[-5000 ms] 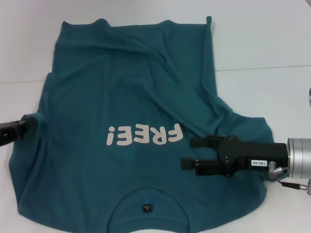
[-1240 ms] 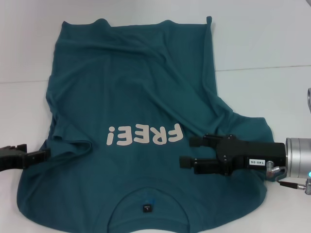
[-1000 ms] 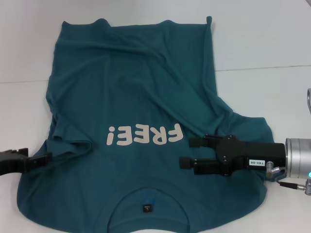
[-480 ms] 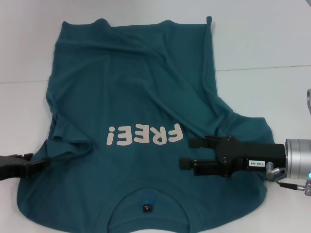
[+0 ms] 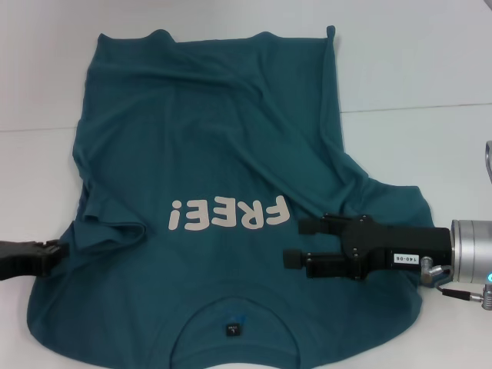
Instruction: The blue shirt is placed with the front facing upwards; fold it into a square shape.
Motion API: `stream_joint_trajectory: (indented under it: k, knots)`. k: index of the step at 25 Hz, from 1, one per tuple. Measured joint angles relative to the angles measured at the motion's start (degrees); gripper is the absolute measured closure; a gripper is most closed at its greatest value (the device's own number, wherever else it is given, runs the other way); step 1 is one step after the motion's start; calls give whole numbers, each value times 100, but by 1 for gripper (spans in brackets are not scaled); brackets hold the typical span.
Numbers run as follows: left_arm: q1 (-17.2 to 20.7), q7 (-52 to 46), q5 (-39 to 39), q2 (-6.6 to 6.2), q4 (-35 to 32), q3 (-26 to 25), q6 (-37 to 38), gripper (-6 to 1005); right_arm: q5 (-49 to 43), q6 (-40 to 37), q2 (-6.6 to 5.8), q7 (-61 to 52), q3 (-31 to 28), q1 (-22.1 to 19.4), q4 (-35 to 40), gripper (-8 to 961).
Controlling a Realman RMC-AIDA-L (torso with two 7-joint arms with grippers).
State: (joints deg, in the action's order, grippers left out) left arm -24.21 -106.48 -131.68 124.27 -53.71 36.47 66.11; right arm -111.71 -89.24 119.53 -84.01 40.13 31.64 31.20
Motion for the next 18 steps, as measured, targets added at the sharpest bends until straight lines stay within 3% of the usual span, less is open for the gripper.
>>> stream_joint_trajectory:
  k: [3,9,18]
  knots:
    - [-24,-10,2,-1,1,16,75,848,0,0,0,-1,-12,0,0,80]
    - [-48,-16,11,-19,-114,-14,605,1003,0,2,-3,-1,-14,-9,0,82]
    - [-49,8,23,-15,-181,47,1087,999,0,4,-3,11,20,-12,0,86]
